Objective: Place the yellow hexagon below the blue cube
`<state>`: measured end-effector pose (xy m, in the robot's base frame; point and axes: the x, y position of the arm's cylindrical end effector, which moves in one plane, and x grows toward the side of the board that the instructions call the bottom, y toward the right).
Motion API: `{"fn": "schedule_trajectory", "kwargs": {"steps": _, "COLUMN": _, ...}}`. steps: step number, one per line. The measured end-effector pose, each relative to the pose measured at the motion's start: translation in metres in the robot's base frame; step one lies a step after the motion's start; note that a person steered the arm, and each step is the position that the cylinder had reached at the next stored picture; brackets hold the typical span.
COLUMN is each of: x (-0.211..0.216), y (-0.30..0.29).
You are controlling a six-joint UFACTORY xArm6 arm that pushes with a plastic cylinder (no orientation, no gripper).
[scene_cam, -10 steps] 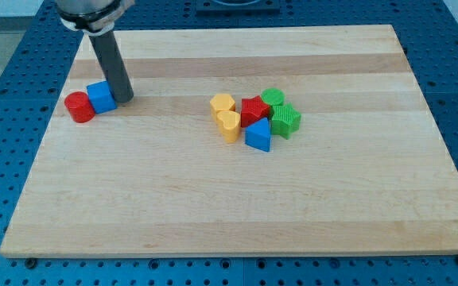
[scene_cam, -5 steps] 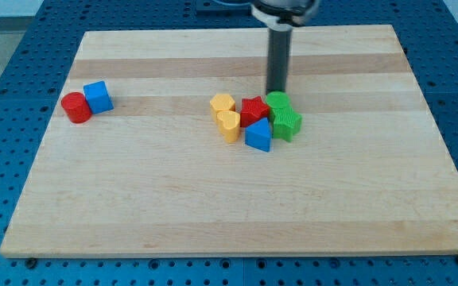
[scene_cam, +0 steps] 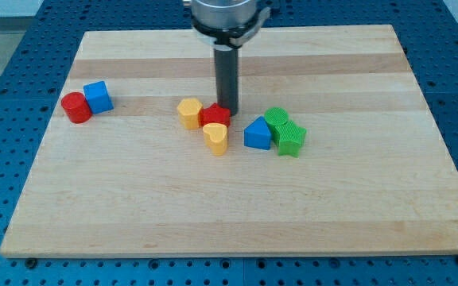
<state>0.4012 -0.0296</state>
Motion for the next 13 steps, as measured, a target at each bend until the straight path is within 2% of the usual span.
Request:
{"fn": "schedule_trajectory", "kwargs": {"steps": 3, "x": 0.011, "y": -0.088}}
{"fn": "schedule_trajectory", "kwargs": {"steps": 6, "x": 0.055, "y": -0.136}}
{"fn": "schedule_trajectory", "kwargs": {"steps": 7, "x": 0.057, "y": -0.152}}
{"fn": "schedule_trajectory", "kwargs": {"steps": 13, "x": 0.035, "y": -0.169}}
